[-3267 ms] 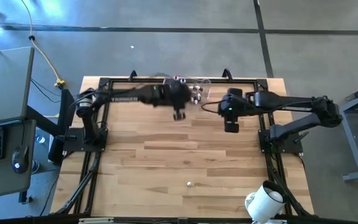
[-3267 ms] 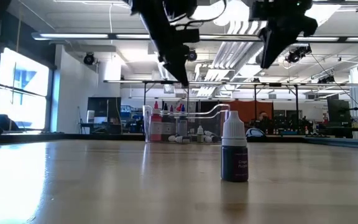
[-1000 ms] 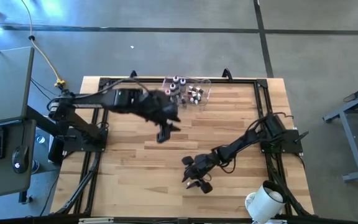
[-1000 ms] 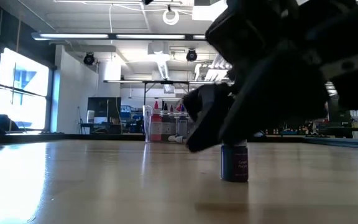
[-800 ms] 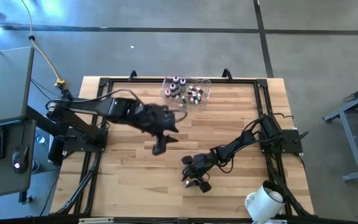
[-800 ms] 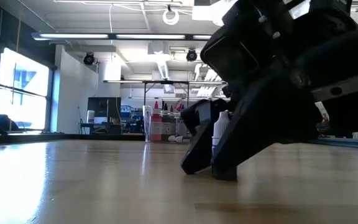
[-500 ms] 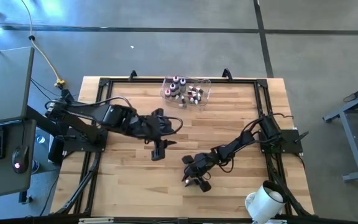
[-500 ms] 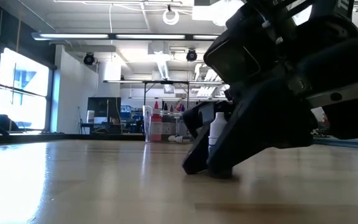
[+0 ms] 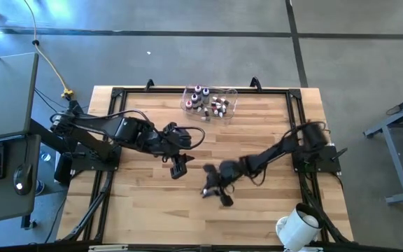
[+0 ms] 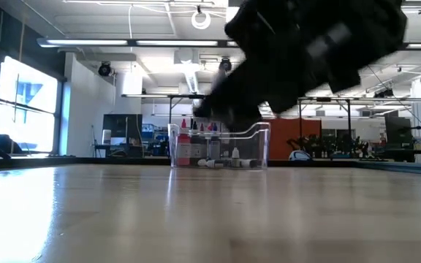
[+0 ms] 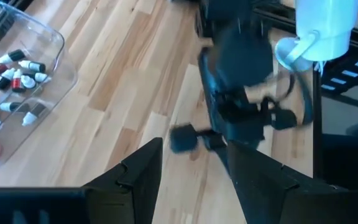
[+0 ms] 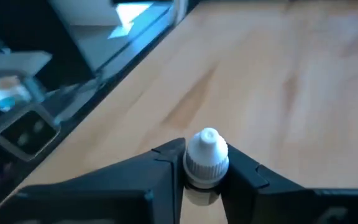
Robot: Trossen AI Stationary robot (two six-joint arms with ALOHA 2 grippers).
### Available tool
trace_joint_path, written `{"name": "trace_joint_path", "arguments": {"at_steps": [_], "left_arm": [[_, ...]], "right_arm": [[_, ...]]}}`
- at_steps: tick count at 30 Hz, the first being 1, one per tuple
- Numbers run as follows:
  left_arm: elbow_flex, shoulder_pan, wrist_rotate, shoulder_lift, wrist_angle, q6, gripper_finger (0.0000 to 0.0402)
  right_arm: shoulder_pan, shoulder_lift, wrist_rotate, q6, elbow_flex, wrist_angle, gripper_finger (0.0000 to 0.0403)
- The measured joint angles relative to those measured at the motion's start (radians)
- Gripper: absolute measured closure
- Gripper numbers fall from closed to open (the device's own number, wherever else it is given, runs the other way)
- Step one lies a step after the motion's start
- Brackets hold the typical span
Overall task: Pick & Place food coloring
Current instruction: Put the food coloring into the transparent bin, then return to Home Position
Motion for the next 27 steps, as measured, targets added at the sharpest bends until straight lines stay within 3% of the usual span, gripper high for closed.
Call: {"name": "trace_joint_path", "arguments": {"at_steps": [3, 6, 9, 12, 19, 27], "left_arm": [[0.000, 0.000, 0.000, -0.003, -0.010, -0.007, 0.0222], [0.000, 0.000, 0.001, -0.003, -0.009, -0.008, 0.0222], [0.000, 0.000, 0.013, -0.003, -0.012, -0.008, 0.0222], [0.000, 0.000, 0.015, -0.003, -0.037, -0.005, 0.0222], [0.000, 0.002, -0.071, -0.003, -0.089, -0.006, 0.0222], [0.000, 0.002, -0.137, -0.003, -0.101, 0.014, 0.0222]], "right_arm": [[-0.066, -0.118, 0.028, -0.064, -0.001, -0.108, 0.0326], [-0.165, -0.266, 0.130, -0.196, -0.002, -0.222, 0.0332], [-0.300, -0.397, 0.242, -0.316, 0.002, -0.330, 0.0339], [-0.469, -0.461, 0.238, -0.350, 0.001, -0.395, 0.0335], [-0.812, -0.374, 0.079, -0.244, -0.001, -0.369, 0.0327], [-0.833, -0.219, 0.159, -0.322, -0.001, -0.278, 0.0291]]}}
